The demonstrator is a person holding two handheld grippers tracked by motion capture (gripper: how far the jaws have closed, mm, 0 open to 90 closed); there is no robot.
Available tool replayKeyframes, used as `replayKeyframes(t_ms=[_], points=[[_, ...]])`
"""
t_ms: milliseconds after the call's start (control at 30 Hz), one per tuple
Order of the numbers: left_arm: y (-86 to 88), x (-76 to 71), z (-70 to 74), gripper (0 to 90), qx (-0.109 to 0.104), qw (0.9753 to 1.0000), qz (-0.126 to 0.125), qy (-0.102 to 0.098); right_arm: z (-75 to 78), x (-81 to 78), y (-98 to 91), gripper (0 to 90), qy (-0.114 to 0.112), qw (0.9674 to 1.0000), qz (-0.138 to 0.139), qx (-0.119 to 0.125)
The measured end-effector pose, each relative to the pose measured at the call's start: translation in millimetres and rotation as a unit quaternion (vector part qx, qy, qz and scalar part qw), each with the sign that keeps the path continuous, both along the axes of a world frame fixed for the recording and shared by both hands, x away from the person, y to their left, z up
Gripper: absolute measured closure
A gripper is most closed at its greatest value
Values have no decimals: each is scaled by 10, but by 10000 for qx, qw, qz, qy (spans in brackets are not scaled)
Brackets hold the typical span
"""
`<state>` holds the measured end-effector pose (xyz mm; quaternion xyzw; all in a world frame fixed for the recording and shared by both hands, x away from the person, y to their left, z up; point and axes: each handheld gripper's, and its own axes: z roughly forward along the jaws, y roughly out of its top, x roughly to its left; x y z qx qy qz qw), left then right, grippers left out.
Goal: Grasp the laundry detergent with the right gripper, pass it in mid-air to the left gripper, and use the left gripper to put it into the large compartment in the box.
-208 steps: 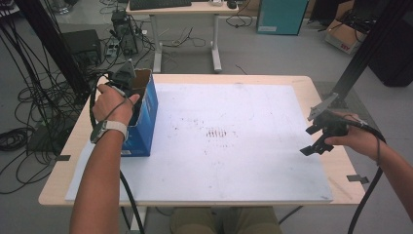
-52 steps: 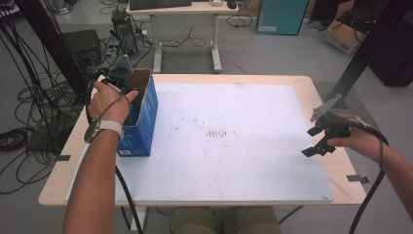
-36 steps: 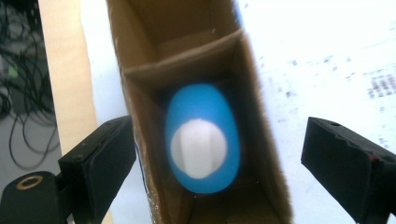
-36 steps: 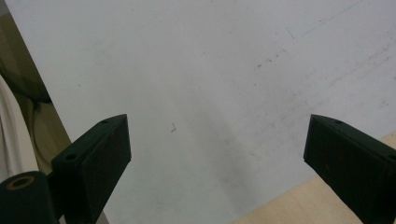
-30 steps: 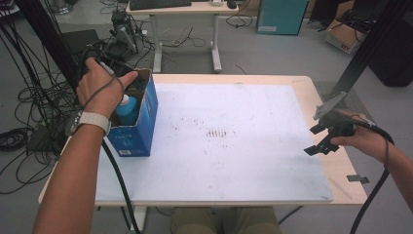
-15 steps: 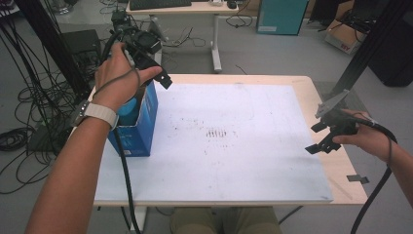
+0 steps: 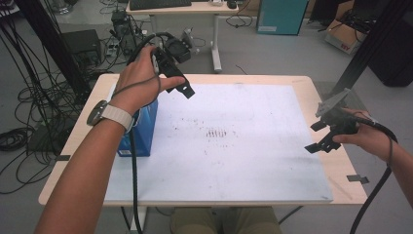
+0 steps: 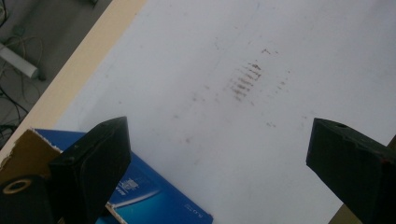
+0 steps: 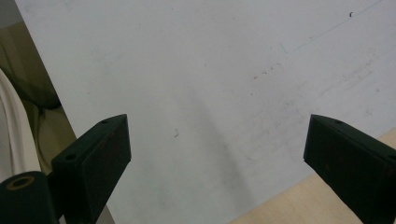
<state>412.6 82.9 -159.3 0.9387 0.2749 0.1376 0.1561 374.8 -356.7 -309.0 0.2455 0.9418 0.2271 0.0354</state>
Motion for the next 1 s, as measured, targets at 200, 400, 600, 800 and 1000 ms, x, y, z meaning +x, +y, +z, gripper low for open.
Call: replayKeyframes(t_ms=[200,400,600,800,1000], points=[[-105,7,-85,70,151,9996,-244,16,12,-13,-5,76,-13,10000,-29,28],[-205,21,-223,71,263,9986,-423,177,10,-27,-26,76,-9,10000,-47,28],[-283,34,-320,74,389,9977,-503,253,19,-33,-40,76,3,10000,-67,22],[-317,44,-388,73,464,9969,-571,285,3,-30,-64,76,22,9999,-100,31],[-332,37,-430,75,523,9963,-609,322,-17,-21,-58,76,36,10000,-81,44]])
